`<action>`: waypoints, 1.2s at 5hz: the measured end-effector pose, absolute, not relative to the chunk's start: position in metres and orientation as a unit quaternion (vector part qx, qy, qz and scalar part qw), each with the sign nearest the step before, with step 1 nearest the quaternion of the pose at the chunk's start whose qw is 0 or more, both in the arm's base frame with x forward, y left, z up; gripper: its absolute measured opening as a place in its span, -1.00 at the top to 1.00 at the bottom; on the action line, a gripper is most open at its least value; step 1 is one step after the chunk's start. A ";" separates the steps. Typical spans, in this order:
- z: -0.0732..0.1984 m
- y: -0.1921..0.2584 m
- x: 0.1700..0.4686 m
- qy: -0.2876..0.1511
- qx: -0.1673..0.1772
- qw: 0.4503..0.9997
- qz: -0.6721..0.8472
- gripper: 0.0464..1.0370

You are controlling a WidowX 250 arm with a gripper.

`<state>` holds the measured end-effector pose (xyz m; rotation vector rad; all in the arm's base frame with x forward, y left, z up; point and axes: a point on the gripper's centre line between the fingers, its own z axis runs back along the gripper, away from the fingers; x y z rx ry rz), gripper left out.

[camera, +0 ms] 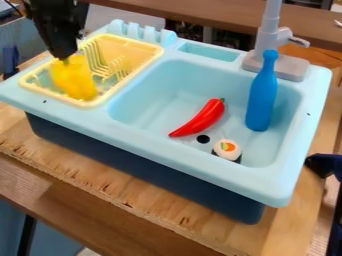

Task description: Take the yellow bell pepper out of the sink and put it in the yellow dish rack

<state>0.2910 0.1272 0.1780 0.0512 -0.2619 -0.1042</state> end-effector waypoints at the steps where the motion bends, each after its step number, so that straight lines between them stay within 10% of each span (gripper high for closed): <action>1: 0.168 0.132 0.301 -0.124 0.027 0.991 -0.044 0.96; 3: 0.160 0.134 0.308 -0.116 0.017 0.993 -0.029 0.58; 6: 0.166 0.133 0.305 -0.134 0.002 0.991 -0.028 -0.94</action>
